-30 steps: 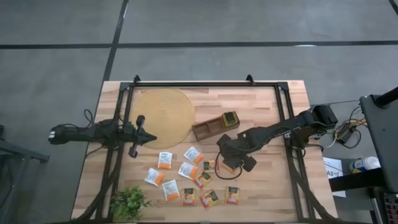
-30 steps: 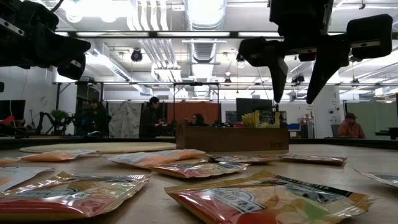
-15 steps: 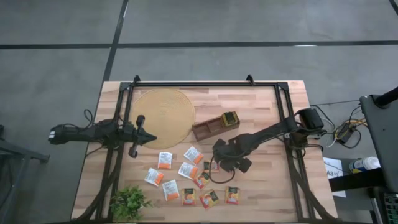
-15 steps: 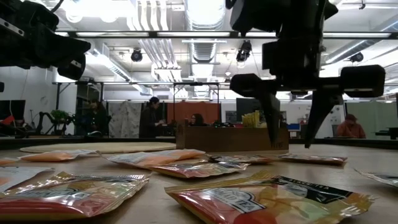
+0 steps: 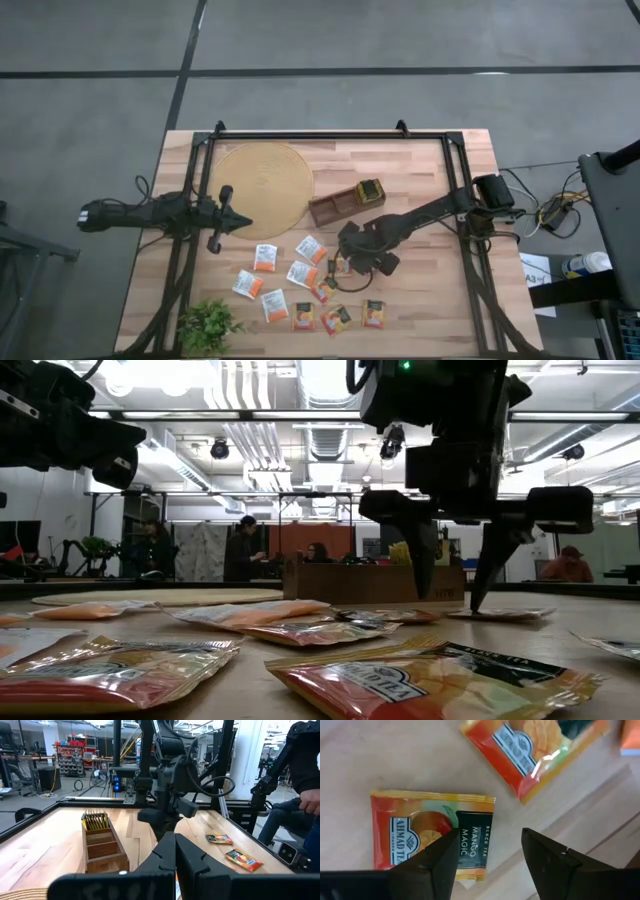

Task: Pick & Place Tea
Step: Put the orange tea bag into the middle section of the wooden organizer

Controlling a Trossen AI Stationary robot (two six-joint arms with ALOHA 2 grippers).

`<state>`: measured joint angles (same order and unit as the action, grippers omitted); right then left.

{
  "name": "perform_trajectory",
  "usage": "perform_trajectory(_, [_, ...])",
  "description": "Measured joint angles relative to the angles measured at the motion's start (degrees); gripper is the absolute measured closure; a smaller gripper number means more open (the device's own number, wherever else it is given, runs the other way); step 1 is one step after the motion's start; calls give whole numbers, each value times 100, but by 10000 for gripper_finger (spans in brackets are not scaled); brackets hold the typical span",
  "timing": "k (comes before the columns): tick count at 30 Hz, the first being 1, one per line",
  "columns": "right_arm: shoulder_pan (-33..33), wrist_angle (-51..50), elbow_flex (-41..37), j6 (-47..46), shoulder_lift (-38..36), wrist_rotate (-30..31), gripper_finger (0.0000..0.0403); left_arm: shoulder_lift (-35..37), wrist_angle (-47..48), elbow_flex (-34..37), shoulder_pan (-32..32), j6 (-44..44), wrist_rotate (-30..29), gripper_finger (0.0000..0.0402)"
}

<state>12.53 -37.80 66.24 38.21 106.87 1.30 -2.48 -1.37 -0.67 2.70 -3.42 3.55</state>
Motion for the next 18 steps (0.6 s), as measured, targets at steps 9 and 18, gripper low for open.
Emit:
perform_trajectory(9, [-65, 31, -135, 192, -2, -40, 194, 1, 0, -2, -2, 0, 1, 401])
perform_trajectory(18, [-76, 104, -331, 245, -37, -295, 216, 2, 0, -1, -2, 1, 1, 401])
